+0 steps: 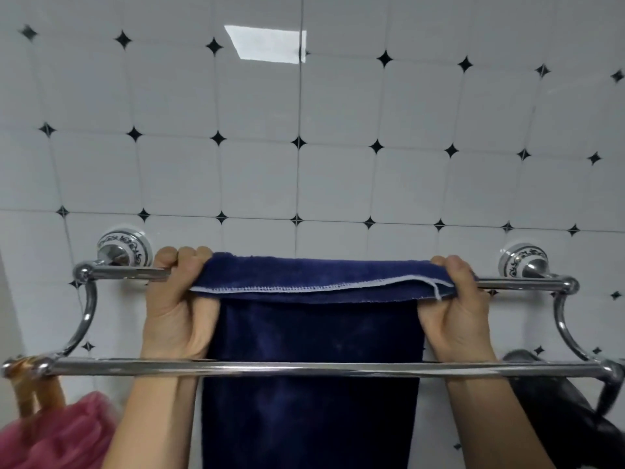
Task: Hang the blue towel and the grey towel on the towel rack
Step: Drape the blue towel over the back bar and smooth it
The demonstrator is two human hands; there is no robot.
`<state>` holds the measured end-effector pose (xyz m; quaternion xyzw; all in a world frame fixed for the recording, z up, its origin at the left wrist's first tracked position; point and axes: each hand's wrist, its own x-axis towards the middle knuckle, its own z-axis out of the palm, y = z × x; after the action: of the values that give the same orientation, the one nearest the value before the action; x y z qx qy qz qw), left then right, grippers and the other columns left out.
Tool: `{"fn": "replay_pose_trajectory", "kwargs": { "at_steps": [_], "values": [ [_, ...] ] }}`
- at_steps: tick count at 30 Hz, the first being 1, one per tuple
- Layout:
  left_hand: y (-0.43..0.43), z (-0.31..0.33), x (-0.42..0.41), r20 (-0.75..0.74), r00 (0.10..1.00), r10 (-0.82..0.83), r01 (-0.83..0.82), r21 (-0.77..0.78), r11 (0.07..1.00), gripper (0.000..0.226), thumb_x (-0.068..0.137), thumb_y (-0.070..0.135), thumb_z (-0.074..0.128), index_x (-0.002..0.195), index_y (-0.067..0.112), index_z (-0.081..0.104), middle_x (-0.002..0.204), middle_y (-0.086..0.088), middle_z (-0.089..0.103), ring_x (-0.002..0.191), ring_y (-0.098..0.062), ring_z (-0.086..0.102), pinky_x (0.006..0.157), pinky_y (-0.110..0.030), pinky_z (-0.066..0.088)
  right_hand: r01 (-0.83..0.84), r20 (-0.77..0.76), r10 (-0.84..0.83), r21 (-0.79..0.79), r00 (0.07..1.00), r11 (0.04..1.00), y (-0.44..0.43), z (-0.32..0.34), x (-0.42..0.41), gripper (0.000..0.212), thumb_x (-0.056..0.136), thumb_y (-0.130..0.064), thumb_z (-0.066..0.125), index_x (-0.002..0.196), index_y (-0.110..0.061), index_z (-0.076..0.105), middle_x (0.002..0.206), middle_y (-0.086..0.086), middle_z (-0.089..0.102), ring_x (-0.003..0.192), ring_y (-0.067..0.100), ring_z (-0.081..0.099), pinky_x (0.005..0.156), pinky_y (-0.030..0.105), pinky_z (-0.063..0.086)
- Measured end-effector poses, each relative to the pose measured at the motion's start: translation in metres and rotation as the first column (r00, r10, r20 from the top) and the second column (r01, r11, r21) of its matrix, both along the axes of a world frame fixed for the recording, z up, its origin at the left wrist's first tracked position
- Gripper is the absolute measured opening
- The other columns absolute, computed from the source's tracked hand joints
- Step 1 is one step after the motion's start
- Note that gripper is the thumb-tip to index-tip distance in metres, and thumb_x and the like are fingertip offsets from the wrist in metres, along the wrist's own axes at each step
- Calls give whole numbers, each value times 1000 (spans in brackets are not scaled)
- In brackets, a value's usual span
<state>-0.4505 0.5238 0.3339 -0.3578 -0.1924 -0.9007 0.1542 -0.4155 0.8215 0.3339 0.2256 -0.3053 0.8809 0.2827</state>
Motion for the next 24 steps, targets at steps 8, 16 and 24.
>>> {"fn": "replay_pose_trajectory", "kwargs": {
  "at_steps": [8,16,24],
  "values": [
    [-1,-16,-6,154,927,342,-337,-56,940,45,79,-21,53,88,23,59,99,0,67,95,-16,69,90,-32,56,447,148,-450,53,881,893,-2,-17,-2,26,77,-25,77,75,-23,51,56,-8,59,40,7,52,36,16,37],
    [-1,-35,-13,322,584,745,-704,-256,663,50,43,62,90,67,29,61,62,7,50,63,-19,41,64,-43,36,561,240,-587,173,773,810,-9,-21,0,51,75,-51,72,40,-19,53,33,-3,44,24,12,30,34,13,25],
    [-2,-41,-9,169,644,746,-642,-411,647,52,69,66,75,46,26,53,35,12,41,36,-8,33,42,-21,25,558,259,-652,354,712,750,-10,-29,9,72,79,-72,59,38,-13,51,30,2,39,24,16,32,33,14,28]
  ]
}}
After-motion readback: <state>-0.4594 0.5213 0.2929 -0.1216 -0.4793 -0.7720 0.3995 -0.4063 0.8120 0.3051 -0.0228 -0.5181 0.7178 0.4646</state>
